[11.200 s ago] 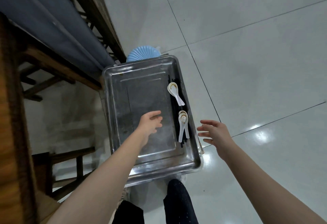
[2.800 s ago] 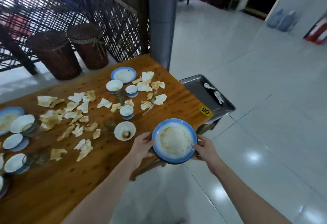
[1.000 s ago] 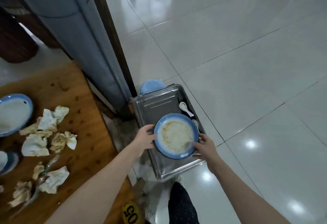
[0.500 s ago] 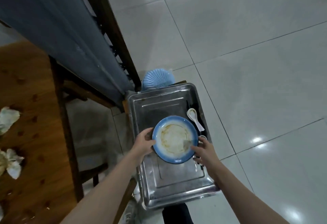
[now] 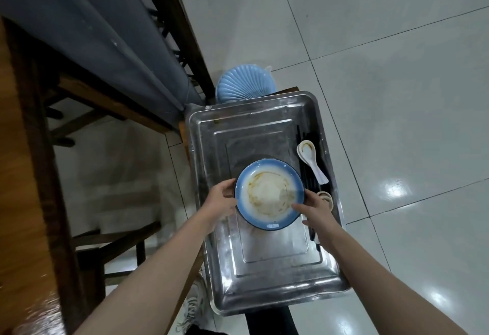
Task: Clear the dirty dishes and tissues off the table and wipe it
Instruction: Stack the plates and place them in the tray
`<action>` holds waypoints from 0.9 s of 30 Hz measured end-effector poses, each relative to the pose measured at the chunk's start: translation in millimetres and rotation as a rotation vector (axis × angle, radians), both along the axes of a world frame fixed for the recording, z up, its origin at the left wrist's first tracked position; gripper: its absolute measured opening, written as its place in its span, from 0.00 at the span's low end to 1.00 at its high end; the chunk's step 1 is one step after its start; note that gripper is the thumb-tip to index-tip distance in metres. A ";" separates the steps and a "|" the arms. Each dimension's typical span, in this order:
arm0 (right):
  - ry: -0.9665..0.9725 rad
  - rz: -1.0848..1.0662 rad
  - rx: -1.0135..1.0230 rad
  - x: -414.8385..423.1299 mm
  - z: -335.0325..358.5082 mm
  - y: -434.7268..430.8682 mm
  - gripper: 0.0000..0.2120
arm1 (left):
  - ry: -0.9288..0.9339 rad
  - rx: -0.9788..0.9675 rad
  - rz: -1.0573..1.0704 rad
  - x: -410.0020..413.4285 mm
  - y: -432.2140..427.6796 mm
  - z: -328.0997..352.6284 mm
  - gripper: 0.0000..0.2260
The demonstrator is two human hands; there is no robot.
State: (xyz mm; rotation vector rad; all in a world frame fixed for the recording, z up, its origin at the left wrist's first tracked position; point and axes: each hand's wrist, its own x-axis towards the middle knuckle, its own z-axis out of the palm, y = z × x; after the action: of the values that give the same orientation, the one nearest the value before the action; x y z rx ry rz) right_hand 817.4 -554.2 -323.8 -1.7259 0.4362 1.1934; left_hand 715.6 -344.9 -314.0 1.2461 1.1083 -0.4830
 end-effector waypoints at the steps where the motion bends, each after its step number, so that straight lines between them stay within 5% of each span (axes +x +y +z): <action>1: 0.000 -0.005 0.001 0.7 -2.2 0.7 0.23 | 0.001 0.003 0.001 0.3 0.7 -2.8 0.30; 18: -0.048 -0.026 -0.060 -6.0 -17.8 6.7 0.29 | -0.014 0.070 -0.121 -3.9 3.7 -7.4 0.19; 22: -0.056 -0.042 -0.039 -10.3 5.6 12.5 0.29 | 0.053 0.135 -0.104 -10.6 5.0 12.9 0.29; 27: -0.131 -0.066 0.020 -17.2 53.4 28.2 0.28 | 0.042 0.154 -0.078 -23.2 6.0 59.4 0.27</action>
State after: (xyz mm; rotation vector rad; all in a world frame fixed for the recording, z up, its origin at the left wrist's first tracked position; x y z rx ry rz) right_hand 800.2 -526.0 -270.5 -1.7477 0.3978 1.0273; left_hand 692.4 -338.9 -254.7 1.4239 1.1528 -0.4920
